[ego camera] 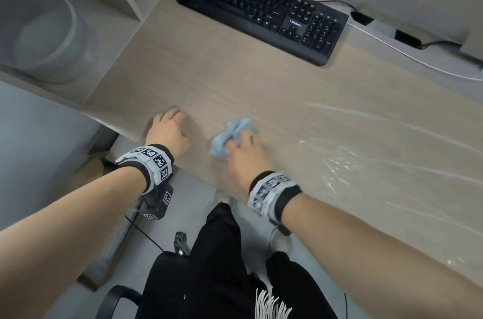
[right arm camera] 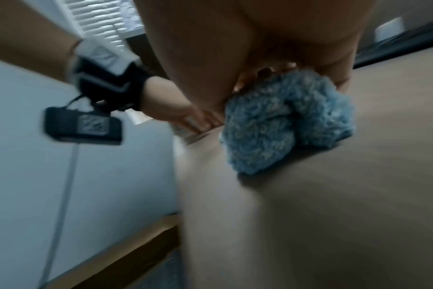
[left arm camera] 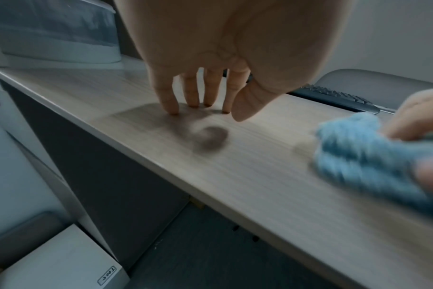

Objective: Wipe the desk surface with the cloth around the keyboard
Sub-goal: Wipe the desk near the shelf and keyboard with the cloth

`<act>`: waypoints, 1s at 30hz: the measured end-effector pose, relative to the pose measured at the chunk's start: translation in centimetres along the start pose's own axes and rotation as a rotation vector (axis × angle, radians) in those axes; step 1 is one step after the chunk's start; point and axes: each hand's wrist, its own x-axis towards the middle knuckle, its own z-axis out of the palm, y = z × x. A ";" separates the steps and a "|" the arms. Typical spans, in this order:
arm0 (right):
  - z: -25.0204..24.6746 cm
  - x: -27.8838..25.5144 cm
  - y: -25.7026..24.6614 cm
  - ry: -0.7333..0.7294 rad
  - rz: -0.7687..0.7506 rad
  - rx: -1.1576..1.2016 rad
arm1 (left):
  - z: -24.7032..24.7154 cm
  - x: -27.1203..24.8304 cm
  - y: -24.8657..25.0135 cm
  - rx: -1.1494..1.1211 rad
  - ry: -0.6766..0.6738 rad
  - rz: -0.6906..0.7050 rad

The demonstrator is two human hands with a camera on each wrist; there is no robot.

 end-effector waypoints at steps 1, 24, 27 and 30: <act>0.5 -0.6 -1.4 -0.024 -0.063 0.054 | -0.3 0.0 0.0 0.005 -0.020 0.006; -2.3 -2.4 -2.3 -0.164 -0.118 0.427 | -2.1 -0.8 -1.8 0.002 -0.153 0.027; -5.8 -0.6 1.8 0.100 0.104 0.437 | -1.9 -0.9 -2.5 -0.010 -0.142 0.042; -7.6 1.7 4.8 0.145 0.287 0.334 | -1.6 -0.9 -2.7 -0.012 -0.126 0.053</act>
